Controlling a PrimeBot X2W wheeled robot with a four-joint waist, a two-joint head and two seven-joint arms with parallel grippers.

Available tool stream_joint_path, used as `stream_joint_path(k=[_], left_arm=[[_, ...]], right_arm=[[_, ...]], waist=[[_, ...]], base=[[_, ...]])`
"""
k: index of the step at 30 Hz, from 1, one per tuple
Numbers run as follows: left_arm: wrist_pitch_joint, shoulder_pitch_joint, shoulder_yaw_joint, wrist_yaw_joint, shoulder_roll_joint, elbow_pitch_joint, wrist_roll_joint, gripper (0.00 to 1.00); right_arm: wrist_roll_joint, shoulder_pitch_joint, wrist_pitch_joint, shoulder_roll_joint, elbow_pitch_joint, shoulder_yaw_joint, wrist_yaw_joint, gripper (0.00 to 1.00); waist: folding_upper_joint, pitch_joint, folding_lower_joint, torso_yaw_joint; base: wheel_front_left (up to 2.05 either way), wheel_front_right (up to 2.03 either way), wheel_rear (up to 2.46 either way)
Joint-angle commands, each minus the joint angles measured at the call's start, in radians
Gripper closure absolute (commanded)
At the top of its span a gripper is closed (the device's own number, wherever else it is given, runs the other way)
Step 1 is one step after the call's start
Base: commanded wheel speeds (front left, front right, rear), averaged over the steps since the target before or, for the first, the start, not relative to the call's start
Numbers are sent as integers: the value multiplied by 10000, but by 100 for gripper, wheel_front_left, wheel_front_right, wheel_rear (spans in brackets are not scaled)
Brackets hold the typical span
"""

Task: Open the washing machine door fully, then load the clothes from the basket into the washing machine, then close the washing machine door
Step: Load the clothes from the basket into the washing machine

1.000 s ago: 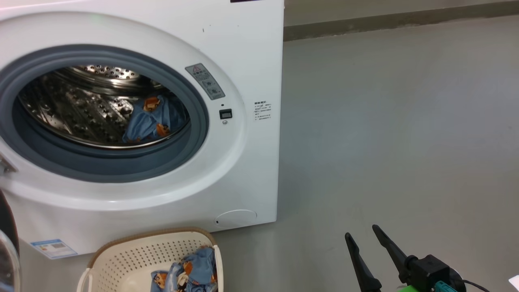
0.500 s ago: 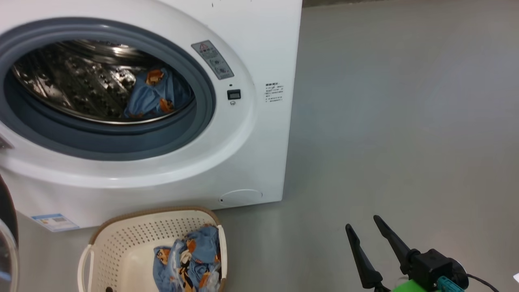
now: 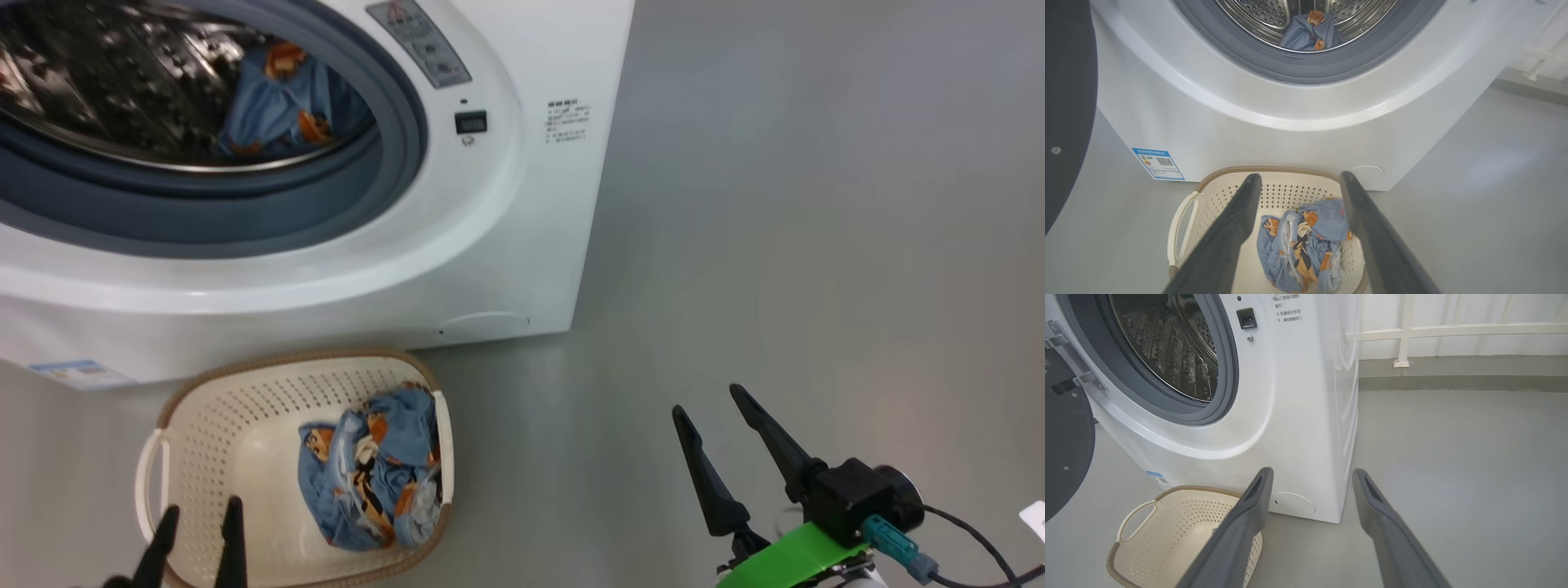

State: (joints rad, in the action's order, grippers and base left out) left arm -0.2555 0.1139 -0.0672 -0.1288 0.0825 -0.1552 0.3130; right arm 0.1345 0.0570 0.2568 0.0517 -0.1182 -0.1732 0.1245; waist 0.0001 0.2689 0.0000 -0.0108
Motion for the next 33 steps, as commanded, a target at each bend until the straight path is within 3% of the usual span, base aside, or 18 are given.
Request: stream_joint_path(k=[1, 20, 33], left_arm=[[-63, -528, -147, -16, 383, 16, 249, 0], [-63, -3431, 1644, -18, 2361, -2176, 2813, 0], [-63, -4565, 3339, -19, 3556, -3118, 4839, 0]], right_arm=[[43, 299, 49, -15, 249, -312, 62, 0], [132, 1025, 49, -15, 900, -585, 62, 0], [350, 1094, 49, -15, 1260, -811, 62, 0]], waist=[[-1, 838, 0, -153], [-1, 3602, 0, -1123], [-1, 4657, 0, -1611]], base=[[0, 0, 0], [0, 0, 0], [0, 0, 0]])
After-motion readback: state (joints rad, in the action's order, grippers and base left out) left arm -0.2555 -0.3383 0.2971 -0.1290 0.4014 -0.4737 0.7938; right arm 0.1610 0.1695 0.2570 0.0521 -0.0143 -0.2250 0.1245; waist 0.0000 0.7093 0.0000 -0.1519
